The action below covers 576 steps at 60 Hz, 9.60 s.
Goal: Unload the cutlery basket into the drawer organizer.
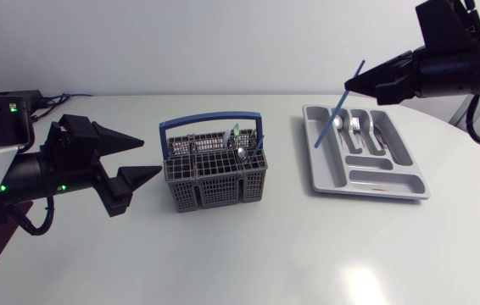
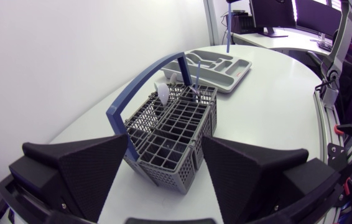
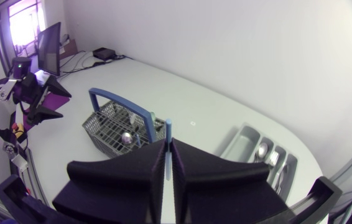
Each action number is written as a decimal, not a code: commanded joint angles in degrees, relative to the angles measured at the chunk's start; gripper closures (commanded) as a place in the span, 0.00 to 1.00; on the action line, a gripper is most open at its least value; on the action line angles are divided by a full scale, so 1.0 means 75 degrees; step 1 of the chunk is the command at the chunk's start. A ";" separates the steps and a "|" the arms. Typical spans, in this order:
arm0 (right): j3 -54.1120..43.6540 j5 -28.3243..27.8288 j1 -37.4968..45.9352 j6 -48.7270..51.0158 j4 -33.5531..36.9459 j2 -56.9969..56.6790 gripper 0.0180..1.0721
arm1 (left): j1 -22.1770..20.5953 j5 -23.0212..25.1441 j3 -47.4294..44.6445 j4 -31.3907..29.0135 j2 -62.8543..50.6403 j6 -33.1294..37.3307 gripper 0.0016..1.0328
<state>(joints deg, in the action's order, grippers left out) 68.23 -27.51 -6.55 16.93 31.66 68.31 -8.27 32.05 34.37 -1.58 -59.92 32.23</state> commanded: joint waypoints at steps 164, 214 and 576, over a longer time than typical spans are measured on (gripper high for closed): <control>-0.2663 0.0855 -0.0147 -0.0089 -0.2346 -0.0155 0.05 | -0.3209 -0.2387 0.4054 -0.2050 -0.4139 -0.3395 0.17; -0.3695 0.0832 -0.0405 -0.0113 -0.2815 -0.0648 0.07 | -0.3690 -0.3746 0.4792 -0.0644 -0.5593 -0.5481 0.37; -0.4585 0.1629 0.3041 0.9591 -0.8006 0.4087 0.82 | -0.3936 -0.4110 0.4546 -0.0644 -0.5042 -0.2235 0.16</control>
<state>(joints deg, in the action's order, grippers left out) 32.82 -16.19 16.91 86.94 -27.07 97.49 -37.65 2.52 68.60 -7.38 -96.68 16.43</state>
